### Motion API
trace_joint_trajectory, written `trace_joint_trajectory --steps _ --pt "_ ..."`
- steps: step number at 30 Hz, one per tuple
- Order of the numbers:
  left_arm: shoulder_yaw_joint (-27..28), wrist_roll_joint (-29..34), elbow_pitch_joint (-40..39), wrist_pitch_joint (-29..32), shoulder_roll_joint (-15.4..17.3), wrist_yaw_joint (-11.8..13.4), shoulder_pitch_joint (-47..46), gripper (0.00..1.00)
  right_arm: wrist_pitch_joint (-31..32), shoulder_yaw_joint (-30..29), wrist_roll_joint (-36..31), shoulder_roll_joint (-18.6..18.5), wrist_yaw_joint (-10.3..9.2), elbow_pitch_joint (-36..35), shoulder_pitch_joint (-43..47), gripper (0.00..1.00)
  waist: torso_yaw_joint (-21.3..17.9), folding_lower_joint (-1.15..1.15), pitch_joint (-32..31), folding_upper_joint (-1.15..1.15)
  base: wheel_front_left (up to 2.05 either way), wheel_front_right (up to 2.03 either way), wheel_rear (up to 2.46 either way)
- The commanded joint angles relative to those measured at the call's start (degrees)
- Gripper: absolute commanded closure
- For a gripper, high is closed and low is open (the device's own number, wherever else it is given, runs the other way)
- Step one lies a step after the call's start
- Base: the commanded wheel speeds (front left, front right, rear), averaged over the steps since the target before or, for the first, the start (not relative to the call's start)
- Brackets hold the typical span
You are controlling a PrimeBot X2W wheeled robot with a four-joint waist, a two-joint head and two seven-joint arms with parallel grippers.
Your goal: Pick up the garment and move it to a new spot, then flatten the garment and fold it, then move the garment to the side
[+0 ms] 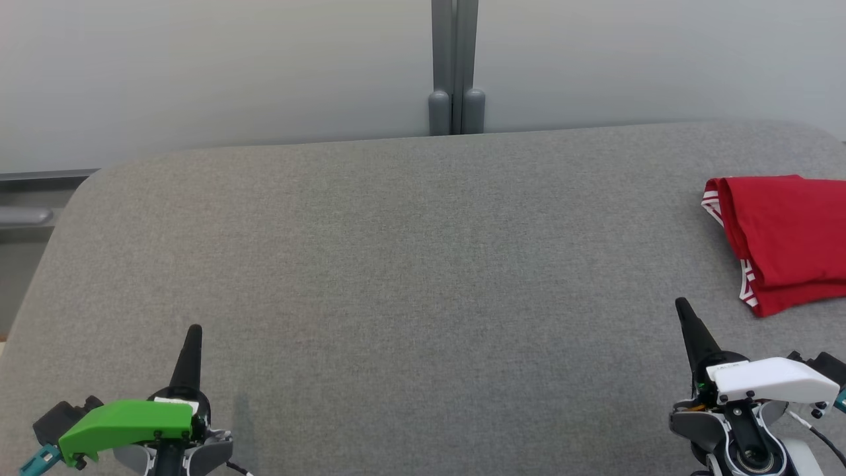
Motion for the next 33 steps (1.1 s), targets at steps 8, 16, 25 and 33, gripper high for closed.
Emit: trace_joint_trajectory --steps 8,16,25,33 --pt "1.5 -3.7 -0.6 1.1 -0.3 -1.2 -1.6 1.0 1.1 -0.6 4.3 -0.3 0.01 -0.6 -1.2 1.0 -0.1 0.0 0.2 0.0 0.0 0.0 0.0" --pt "2.6 -6.6 -0.7 2.0 -0.5 -1.9 -2.0 1.0 1.8 -0.9 7.7 -0.3 0.01 -0.6 -1.7 1.0 -0.1 0.0 0.5 0.0 0.0 0.0 0.0" --pt "3.6 -9.3 -0.8 3.0 -0.8 -2.7 -2.2 1.0 2.6 -1.2 11.2 -0.3 0.01 -0.6 -2.0 1.0 -0.2 0.0 0.8 0.0 0.0 0.0 0.0" --pt "4.6 -12.1 -0.9 3.9 -1.0 -3.4 -2.5 1.0 3.3 -1.6 14.5 -0.3 0.0 -0.5 -2.1 1.0 -0.2 0.0 1.0 0.0 0.0 0.0 0.0"
